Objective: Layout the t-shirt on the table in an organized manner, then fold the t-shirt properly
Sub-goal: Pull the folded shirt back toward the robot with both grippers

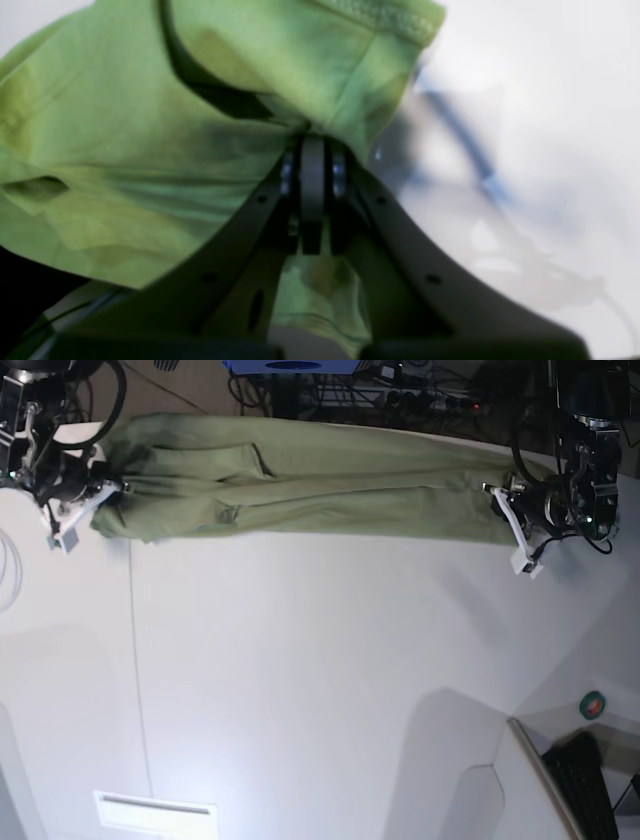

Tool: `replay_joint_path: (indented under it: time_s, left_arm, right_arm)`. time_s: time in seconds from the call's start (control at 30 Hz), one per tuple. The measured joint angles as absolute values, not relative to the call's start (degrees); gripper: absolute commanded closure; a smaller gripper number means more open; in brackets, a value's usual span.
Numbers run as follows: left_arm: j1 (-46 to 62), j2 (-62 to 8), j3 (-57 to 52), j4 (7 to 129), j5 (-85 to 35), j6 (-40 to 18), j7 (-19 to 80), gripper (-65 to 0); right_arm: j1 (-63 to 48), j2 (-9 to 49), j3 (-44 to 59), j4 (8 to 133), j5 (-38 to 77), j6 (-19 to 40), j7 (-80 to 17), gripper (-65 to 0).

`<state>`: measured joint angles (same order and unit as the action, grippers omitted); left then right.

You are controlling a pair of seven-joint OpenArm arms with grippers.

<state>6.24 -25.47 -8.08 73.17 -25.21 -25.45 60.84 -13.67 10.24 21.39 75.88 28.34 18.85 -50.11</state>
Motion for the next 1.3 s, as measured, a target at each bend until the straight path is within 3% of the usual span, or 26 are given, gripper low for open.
replay_joint_path:
  time_s: [0.63, 1.3]
  left_arm:
    - [-13.28, -23.51, -6.92, 60.29, -24.67, -25.26, 58.02, 0.0]
    - [-10.68, -24.56, -6.87, 66.3, -24.45, -25.06, 58.46, 0.0]
  right_arm:
    - [4.27, 9.58, 21.76, 61.76, 15.4, 19.25, -45.84, 0.0]
    - [4.21, 9.58, 21.76, 62.15, 15.38, 19.22, -45.63, 0.0]
